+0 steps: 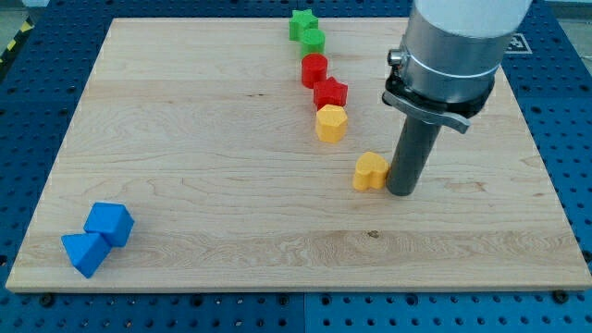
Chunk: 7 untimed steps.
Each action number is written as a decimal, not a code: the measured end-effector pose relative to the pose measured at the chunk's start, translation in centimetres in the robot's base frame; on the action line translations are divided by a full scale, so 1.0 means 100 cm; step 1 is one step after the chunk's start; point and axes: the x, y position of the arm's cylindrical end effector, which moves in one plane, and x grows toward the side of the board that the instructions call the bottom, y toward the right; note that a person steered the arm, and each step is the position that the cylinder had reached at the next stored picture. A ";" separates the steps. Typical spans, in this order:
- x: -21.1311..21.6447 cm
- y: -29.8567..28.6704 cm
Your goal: Move the heart closer to the hexagon
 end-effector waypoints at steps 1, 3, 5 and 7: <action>-0.003 -0.013; 0.003 -0.023; 0.027 -0.085; -0.048 -0.279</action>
